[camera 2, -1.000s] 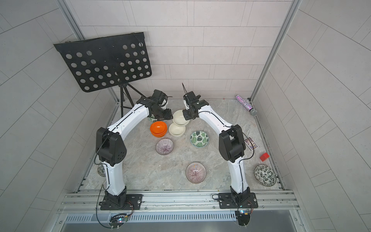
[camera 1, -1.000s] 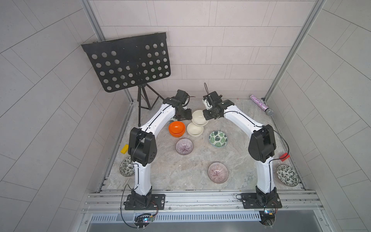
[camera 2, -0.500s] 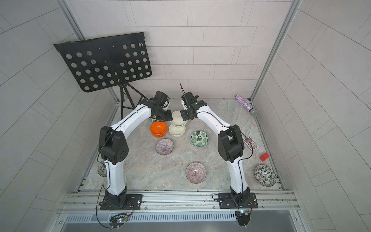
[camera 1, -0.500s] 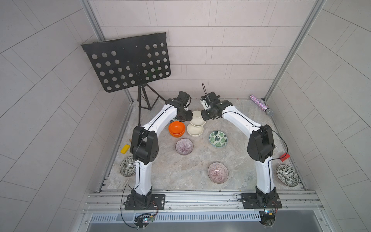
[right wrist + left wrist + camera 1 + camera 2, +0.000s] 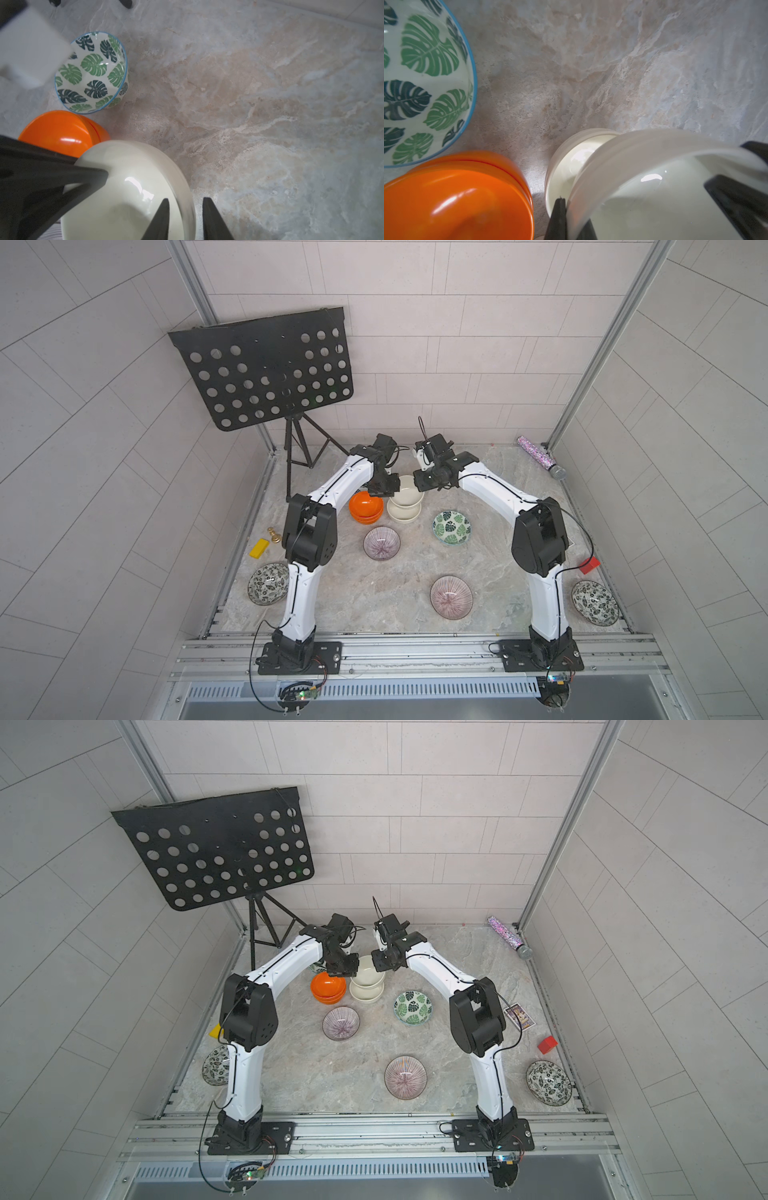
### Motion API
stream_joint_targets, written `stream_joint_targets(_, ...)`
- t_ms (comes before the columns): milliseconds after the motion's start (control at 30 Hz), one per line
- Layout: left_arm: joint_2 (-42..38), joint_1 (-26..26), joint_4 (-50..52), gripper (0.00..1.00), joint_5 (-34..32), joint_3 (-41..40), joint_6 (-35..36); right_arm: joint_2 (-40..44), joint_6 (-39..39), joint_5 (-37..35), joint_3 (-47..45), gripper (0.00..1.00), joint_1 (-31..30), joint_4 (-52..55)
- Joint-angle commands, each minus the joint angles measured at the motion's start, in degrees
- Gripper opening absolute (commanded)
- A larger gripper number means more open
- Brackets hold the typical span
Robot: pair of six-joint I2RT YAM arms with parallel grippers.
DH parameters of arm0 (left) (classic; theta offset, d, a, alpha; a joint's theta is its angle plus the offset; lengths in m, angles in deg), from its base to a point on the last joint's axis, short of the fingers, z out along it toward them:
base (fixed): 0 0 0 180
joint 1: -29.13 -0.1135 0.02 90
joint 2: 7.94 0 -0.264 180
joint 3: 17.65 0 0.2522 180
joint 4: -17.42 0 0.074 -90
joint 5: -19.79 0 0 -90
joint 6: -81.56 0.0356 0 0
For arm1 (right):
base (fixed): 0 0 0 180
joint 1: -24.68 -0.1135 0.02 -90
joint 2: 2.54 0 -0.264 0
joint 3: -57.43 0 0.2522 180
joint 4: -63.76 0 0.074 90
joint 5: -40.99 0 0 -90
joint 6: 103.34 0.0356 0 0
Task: Stack the bowls
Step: Pick up the bowl from the center of the board.
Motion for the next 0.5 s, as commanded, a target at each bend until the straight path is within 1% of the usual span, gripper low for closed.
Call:
stream_joint_targets(0, 1.7, 0.2, 4.3, 0.0, 1.5, 4.6, 2.2, 5.9, 1.4, 1.9, -2.7, 0.39, 1.0, -4.2)
stream_joint_targets(200, 2.9, 0.2, 7.2, 0.01, -0.6, 6.5, 3.9, 12.2, 2.8, 3.1, -9.1, 0.43, 3.2, -7.8)
stream_joint_targets(467, 4.3, 0.3, 11.0, 0.06, -3.3, 9.1, 5.5, 14.6, 3.0, 4.1, -12.3, 0.44, 5.1, -8.6)
